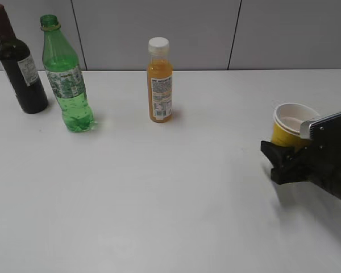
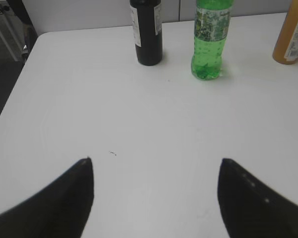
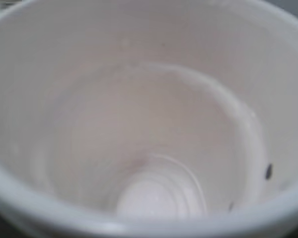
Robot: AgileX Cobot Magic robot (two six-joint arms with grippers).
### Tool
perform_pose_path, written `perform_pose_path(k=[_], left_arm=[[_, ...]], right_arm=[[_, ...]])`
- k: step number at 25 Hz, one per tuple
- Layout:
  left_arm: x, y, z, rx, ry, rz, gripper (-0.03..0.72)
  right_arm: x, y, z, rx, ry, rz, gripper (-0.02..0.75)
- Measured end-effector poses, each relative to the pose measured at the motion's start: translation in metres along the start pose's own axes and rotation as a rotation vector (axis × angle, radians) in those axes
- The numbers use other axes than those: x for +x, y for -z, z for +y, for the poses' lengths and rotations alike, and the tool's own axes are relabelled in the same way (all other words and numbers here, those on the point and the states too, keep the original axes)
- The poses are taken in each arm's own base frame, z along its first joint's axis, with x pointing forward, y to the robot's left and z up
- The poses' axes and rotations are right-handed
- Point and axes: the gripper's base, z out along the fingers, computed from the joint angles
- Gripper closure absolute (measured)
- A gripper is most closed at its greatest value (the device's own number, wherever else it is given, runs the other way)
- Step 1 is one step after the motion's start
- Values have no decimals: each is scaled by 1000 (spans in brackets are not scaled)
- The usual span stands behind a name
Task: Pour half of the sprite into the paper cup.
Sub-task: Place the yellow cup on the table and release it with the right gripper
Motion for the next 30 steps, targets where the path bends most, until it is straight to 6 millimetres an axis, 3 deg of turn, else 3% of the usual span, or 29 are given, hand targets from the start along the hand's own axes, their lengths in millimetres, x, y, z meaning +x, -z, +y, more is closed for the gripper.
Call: perform_pose_path(k=[8,18,30], left_arm=[[0,0,0,0,0,0,99],[0,0,0,0,0,0,99],[0,0,0,0,0,0,99]], right_arm=[[-8,-5,34,-431,150,-38,291],[-38,-36,68,-756,289,-145,291],[-13,-86,117,-1007,296,-91,291]])
